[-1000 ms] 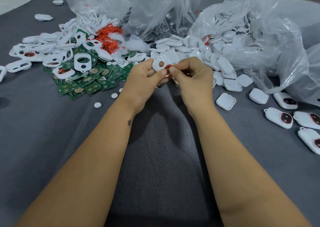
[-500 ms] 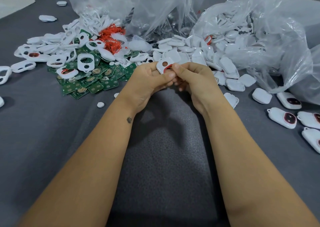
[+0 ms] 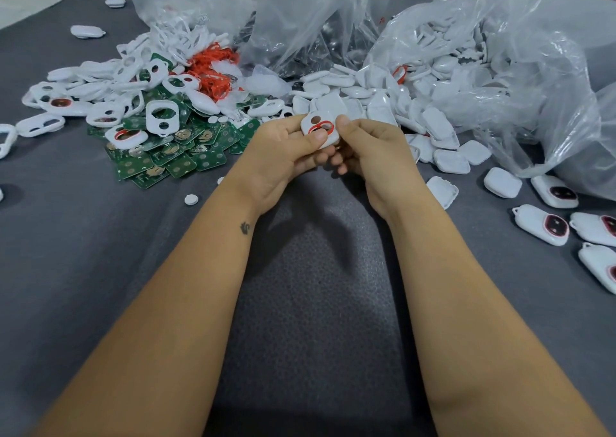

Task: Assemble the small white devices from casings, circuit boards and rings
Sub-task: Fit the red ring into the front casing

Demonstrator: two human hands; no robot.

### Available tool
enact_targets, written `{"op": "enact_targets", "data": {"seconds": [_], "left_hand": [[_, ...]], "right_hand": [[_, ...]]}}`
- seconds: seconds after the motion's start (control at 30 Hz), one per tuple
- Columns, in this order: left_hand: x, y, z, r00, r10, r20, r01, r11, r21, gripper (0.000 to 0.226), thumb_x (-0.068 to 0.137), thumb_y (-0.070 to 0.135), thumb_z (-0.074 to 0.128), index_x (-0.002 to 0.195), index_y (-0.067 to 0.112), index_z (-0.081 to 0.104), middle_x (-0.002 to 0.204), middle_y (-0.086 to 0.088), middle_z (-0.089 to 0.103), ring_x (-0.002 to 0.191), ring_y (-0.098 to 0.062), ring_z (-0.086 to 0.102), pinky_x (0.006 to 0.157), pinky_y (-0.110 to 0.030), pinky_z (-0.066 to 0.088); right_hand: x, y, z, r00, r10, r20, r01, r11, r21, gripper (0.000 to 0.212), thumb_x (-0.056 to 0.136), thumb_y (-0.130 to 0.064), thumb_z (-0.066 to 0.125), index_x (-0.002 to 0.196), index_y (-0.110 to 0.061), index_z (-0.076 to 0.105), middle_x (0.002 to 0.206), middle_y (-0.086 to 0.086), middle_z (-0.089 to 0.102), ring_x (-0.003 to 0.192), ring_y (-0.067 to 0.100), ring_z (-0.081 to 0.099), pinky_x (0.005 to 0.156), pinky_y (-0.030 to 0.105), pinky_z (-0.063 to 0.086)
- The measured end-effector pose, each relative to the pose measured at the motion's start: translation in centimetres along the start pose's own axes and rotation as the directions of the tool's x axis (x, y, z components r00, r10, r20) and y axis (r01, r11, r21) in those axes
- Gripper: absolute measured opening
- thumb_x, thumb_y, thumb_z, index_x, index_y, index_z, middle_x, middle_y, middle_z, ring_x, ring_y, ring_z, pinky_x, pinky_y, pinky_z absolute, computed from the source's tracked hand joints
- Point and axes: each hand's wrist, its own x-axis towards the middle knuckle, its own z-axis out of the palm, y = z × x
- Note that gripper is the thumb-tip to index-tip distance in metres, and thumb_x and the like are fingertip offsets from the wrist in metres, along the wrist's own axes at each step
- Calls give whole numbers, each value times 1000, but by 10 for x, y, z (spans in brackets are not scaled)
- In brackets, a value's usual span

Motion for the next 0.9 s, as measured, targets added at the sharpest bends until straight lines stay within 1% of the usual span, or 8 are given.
{"op": "enact_targets", "data": {"seconds": [0.17, 0.23, 0.33, 0.47, 0.57, 0.63, 0.7, 0.9], "left_hand": [[1, 1, -1, 1000, -22, 14, 22, 999, -39, 15, 97, 7, 52, 99, 8, 67, 81, 4, 71, 73, -4, 65, 69, -14, 52], [2, 1, -2, 1000, -30, 1, 30, 997, -69, 19, 99, 7, 49, 96, 8, 67, 78, 4, 72, 73, -5, 66, 69, -15, 52], [3, 2, -3, 998, -53, -25, 49, 990, -133, 24, 102, 7, 42, 96, 4, 65, 78, 0, 74, 72, -7, 69, 67, -15, 53], [4, 1, -3, 997, -62, -40, 55, 986, -159, 24, 103, 8, 42, 96, 4, 65, 78, -2, 74, 71, -8, 69, 65, -15, 53], [4, 0, -3, 996, -37, -81, 28, 994, -102, 22, 102, 10, 46, 93, 7, 66, 75, 1, 73, 66, -6, 67, 62, -15, 53], [4, -1, -1, 994, -2, -110, -1, 1000, -31, 21, 101, 10, 48, 91, 8, 66, 71, 2, 71, 61, -5, 64, 60, -15, 52], [4, -2, 2, 988, 18, -152, -16, 1000, 17, 18, 99, 9, 52, 88, 8, 66, 68, 3, 70, 57, -5, 61, 59, -14, 52], [4, -4, 2, 987, 25, -159, -27, 1000, -12, 11, 94, 4, 59, 89, 8, 69, 69, 3, 71, 61, -3, 62, 64, -13, 52]], "right_hand": [[-1, -3, 1, 1000, -20, -14, 21, 997, 77, 15, 96, -8, 54, 107, -13, 64, 73, 10, 60, 56, 14, 54, 49, 22, 43], [-2, -3, 1, 998, -64, -22, 66, 994, 88, 24, 92, -1, 54, 104, -17, 67, 72, 8, 60, 55, 13, 53, 48, 22, 43], [-3, -3, 3, 995, -97, -31, 99, 992, 75, 20, 92, 2, 55, 93, -12, 70, 65, 4, 62, 52, 9, 52, 48, 19, 42], [-4, -3, 2, 994, -108, -28, 109, 992, 63, 20, 92, 2, 56, 93, -12, 70, 68, 4, 63, 52, 10, 53, 49, 20, 43], [-5, -2, 3, 981, -195, -10, 191, 969, -159, 21, 88, 1, 61, 93, -16, 72, 80, 2, 65, 63, 13, 57, 58, 27, 47], [-6, 0, 3, 950, -312, -11, 283, 876, -390, 18, 84, -1, 65, 91, -15, 74, 93, 5, 62, 76, 17, 60, 71, 25, 48], [-6, 1, 3, 915, -403, 10, 348, 777, -524, 14, 81, -2, 69, 88, -13, 75, 96, 6, 56, 79, 14, 57, 73, 18, 46], [-3, 5, 2, 880, -475, -17, 376, 716, -588, 11, 81, -7, 68, 86, -12, 76, 86, -1, 59, 73, 8, 57, 72, 19, 46]]}}
